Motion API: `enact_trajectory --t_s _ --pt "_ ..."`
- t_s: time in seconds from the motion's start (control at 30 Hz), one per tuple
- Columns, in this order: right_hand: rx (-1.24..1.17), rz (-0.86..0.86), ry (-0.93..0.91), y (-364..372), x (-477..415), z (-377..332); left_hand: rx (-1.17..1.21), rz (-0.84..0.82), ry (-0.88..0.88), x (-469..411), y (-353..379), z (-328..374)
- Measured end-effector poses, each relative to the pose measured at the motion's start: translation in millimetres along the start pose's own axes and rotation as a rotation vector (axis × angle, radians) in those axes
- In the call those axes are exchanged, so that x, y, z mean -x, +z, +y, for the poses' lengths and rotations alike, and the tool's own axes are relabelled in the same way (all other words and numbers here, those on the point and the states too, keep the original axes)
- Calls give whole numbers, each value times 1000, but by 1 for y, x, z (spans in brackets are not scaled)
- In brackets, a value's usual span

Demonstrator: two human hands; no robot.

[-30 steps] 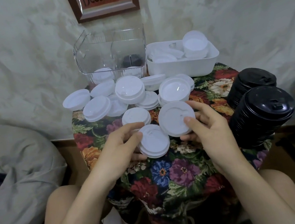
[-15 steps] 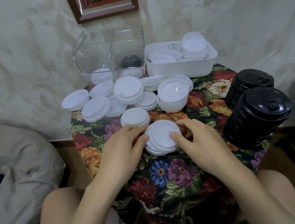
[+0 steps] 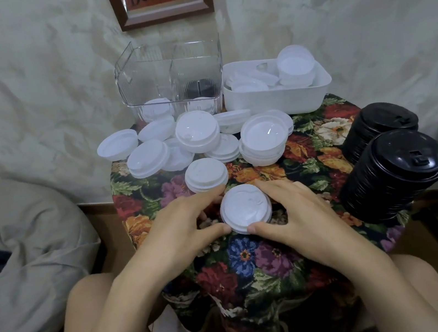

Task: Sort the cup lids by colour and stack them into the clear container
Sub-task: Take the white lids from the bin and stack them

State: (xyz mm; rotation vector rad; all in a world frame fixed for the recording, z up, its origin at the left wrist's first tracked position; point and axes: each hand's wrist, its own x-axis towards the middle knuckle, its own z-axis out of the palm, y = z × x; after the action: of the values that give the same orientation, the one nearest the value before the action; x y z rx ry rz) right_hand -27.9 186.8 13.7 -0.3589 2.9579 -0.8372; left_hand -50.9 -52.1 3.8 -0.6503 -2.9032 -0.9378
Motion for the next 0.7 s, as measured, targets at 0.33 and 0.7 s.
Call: enact_trajectory --t_s 0.33,0.7 --pt "13 41 -83 3 -1 8 -167 35 32 -9 17 -4" --pt "-41 63 -48 9 -4 9 -173 16 82 -10 12 -6"
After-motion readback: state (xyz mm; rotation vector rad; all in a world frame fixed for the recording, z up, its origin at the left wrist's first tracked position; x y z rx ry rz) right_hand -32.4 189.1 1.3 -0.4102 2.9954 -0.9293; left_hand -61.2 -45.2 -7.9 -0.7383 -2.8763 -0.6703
